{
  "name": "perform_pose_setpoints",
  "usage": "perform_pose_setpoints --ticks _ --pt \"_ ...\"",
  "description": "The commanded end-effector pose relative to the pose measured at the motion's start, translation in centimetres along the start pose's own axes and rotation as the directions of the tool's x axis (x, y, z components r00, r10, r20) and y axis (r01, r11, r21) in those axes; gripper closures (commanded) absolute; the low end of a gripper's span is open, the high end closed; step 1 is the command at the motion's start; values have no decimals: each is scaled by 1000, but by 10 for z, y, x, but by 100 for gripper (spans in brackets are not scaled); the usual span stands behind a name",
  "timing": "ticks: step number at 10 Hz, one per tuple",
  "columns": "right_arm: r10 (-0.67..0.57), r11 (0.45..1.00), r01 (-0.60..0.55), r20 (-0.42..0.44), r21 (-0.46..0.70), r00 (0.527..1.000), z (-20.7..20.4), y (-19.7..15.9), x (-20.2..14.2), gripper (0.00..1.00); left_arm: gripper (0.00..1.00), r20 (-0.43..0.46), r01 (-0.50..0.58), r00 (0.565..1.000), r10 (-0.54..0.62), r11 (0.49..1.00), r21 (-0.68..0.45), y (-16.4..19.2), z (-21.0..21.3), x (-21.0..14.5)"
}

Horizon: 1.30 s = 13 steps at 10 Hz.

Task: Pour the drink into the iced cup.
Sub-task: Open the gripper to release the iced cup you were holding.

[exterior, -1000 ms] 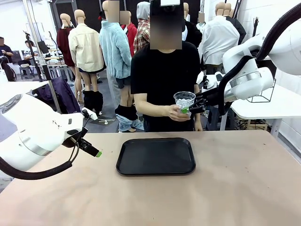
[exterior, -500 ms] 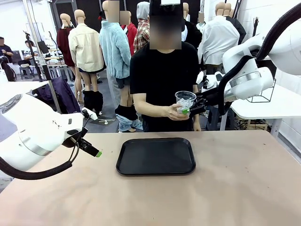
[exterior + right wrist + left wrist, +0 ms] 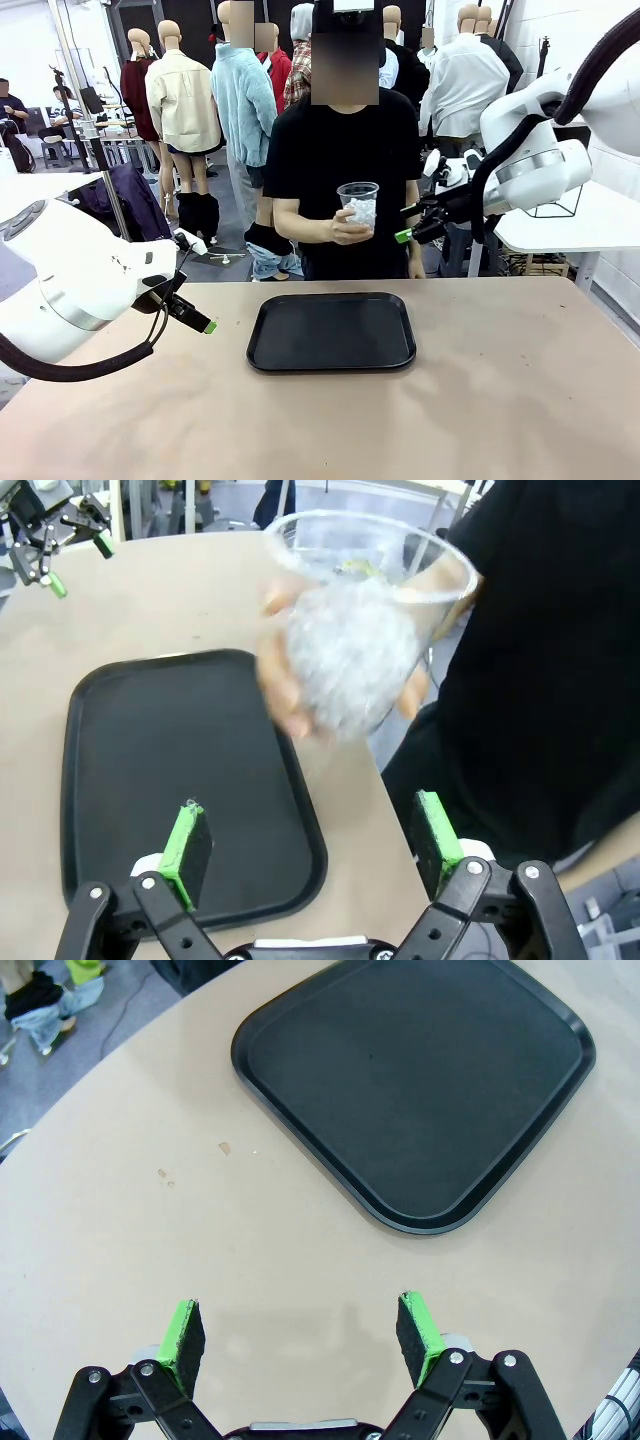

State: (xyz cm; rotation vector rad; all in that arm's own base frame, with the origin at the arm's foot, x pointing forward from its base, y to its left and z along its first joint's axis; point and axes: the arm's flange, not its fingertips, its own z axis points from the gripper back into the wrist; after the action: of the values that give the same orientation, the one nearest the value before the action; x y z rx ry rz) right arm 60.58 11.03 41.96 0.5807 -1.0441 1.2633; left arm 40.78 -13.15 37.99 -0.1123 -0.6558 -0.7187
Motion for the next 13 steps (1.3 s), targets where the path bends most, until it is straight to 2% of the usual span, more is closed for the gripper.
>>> perform_pose_setpoints --ticks 1,4,5,13 --pt "-24 999 23 -4 -38 1000 17 19 -8 0 0 3 8 1000 -8 1000 11 0 1 0" --pt "21 999 -22 -12 -38 1000 26 46 -18 0 0 3 8 1000 -8 1000 11 0 1 0" --pt "-13 1000 13 -17 -18 1000 23 20 -12 0 0 3 8 1000 -8 1000 11 0 1 0" --pt "-13 1000 13 -17 -18 1000 23 20 -12 0 0 3 8 1000 -8 1000 11 0 1 0"
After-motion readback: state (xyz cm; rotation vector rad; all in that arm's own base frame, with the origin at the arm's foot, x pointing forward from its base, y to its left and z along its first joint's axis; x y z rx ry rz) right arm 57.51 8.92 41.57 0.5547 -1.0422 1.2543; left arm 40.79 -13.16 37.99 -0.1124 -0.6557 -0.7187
